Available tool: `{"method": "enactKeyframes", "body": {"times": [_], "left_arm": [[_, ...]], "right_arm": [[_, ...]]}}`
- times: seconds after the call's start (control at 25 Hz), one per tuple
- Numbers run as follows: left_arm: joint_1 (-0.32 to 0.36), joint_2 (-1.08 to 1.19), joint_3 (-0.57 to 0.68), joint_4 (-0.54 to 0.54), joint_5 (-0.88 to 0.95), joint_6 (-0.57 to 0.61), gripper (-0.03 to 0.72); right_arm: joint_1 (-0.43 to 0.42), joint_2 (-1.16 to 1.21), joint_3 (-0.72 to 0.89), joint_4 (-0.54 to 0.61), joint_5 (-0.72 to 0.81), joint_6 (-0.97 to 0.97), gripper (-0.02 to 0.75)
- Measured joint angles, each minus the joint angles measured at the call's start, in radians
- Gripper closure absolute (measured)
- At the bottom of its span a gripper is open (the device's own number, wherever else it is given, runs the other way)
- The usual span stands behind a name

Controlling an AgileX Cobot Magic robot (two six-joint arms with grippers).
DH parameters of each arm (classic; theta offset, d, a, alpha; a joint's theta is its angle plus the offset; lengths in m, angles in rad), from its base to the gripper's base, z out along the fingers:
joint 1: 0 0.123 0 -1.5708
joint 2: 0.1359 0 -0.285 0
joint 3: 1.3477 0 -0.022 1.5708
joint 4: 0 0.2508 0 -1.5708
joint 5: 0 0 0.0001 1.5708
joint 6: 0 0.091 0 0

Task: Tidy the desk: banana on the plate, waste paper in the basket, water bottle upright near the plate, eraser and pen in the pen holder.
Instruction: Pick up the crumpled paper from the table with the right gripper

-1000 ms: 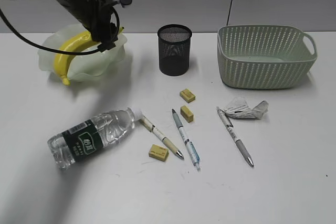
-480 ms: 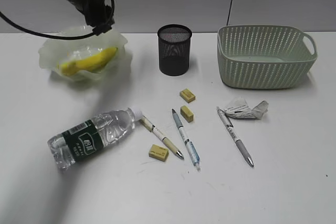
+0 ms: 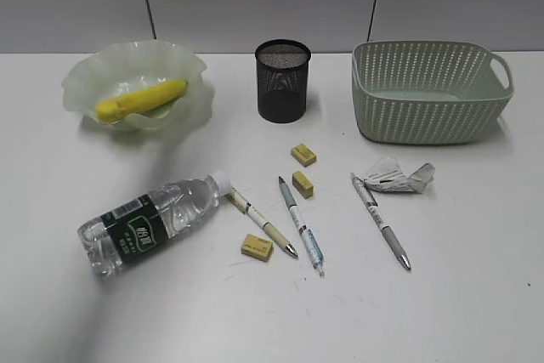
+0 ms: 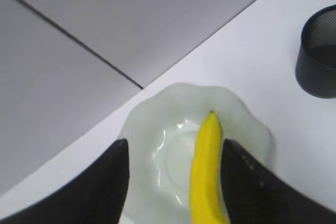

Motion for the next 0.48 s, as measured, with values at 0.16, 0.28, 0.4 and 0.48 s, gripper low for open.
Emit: {"method": "enactKeyframes", "body": {"times": [0.16,0.28,0.4,0.48], "left_arm": [[0.0,-0.107,0.0,-0.001,0.2,-0.111,0.268],[0.0,-0.176,0.0,-0.004,0.35,-0.181,0.268],[0.0,-0.247,0.015,-0.008,0.395,-0.258,0.268],[0.0,-0.318,0.055,-0.007,0.398,-0.301,0.268]], "right_arm": [[0.0,0.0,0.0,0.0,0.0,0.0,0.345],[0.0,0.0,0.0,0.0,0.0,0.0,0.345],[0.0,0.0,0.0,0.0,0.0,0.0,0.345],[0.0,0.0,0.0,0.0,0.0,0.0,0.345]]}}
